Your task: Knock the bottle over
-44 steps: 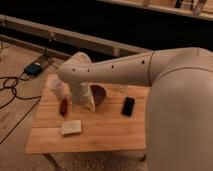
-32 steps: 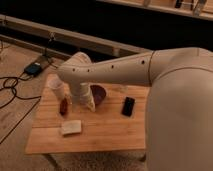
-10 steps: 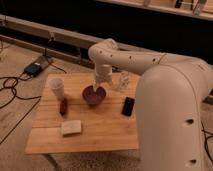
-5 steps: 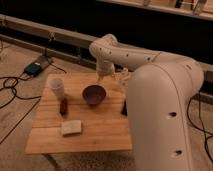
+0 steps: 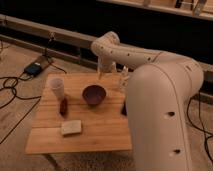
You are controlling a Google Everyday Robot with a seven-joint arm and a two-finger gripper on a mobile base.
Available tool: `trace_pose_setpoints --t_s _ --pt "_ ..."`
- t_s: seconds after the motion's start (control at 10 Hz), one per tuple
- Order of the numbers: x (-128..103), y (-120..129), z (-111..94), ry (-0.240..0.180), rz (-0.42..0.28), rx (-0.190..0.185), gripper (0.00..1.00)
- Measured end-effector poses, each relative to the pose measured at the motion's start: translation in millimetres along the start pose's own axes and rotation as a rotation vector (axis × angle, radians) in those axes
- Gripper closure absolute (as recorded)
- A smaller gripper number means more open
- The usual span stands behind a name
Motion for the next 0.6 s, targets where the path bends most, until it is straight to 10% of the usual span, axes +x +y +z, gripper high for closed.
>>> trace_pose_setpoints --t_s 0.6 --pt "-13 -37 9 -0.041 0.003 0.049 0.35"
